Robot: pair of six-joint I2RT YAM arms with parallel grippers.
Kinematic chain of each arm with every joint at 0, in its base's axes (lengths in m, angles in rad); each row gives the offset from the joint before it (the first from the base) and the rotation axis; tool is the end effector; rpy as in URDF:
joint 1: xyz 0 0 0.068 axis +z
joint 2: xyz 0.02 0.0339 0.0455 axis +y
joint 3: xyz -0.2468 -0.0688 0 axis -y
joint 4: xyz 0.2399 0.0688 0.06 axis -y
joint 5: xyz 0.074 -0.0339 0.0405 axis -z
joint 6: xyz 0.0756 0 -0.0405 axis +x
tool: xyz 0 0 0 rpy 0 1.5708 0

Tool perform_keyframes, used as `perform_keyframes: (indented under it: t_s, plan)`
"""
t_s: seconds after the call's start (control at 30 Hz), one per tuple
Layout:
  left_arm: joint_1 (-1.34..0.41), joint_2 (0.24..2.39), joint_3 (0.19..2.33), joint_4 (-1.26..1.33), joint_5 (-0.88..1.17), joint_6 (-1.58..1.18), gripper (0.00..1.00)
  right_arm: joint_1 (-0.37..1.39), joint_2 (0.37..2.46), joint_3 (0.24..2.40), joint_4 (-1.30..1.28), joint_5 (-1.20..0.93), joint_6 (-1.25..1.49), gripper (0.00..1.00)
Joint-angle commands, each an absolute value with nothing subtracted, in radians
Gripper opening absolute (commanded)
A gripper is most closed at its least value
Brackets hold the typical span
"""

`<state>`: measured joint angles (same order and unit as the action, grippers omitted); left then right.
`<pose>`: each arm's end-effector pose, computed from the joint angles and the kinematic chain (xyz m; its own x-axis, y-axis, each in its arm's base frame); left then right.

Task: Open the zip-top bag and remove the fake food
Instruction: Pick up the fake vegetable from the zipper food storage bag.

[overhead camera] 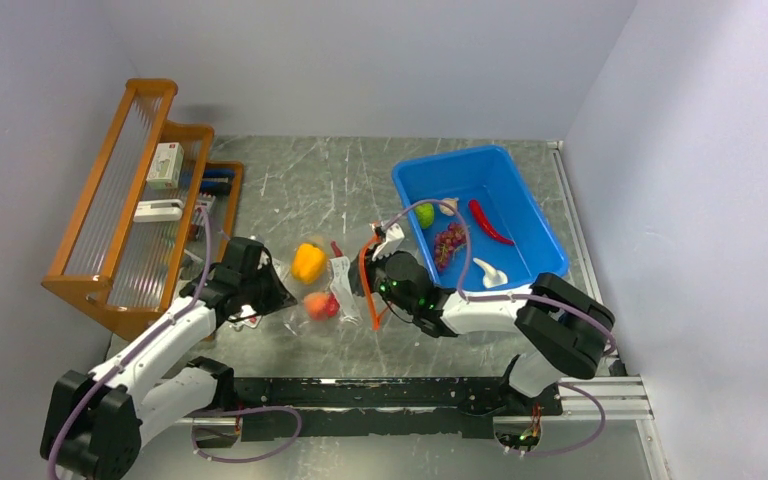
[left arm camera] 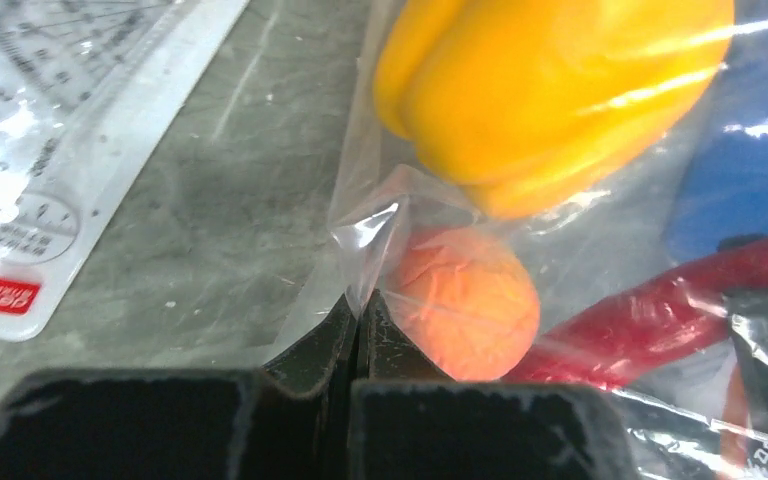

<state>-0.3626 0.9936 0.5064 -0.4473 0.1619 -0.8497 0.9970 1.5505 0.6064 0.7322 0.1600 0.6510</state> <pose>0.1955 -0.0872 0.1415 -0.8267 -0.4792 -0.2949 -0.2746 0.8011 -0.5319 0.1999 0.2871 0.1699 -0.5420 0.2635 -0.7980 -0.5231 0.6374 0.5658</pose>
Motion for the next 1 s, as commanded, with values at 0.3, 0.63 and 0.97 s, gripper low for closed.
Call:
perform_keyframes:
  t_s: [0.3,0.63,0.97]
  plan:
    - [-0.357,0.879,0.548,-0.636,-0.091,-0.958,0.07,0.982,1.517,0.736,0.416,0.151,0.637,0.02]
    - [-0.357,0.833,0.531,-0.664,-0.122,-0.992,0.07,0.865,1.559,0.772,0.322,-0.166,0.742,0.02]
    - [-0.357,0.822,0.531,-0.664,-0.128,-0.989,0.07,0.756,1.634,0.774,0.269,-0.371,0.839,0.04]
